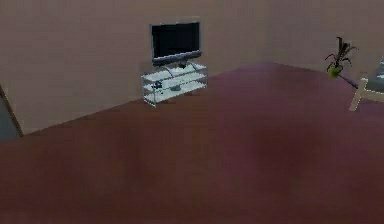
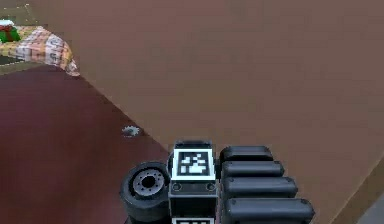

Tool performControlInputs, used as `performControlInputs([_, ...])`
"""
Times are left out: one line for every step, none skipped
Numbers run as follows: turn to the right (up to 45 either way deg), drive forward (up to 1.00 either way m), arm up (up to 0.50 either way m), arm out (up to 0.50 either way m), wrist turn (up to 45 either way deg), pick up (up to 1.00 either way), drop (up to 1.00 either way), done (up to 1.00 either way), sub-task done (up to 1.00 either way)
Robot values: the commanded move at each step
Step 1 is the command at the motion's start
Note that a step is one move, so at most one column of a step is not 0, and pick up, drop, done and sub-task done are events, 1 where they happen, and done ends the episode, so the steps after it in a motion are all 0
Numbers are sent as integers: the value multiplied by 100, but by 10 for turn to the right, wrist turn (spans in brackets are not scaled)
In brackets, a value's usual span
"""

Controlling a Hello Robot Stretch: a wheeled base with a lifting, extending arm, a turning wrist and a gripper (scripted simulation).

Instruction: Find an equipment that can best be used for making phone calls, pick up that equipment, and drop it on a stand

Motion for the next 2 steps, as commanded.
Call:
performControlInputs([30,0,0,0,0,0,0,0,0])
performControlInputs([0,100,0,0,0,0,0,0,0])
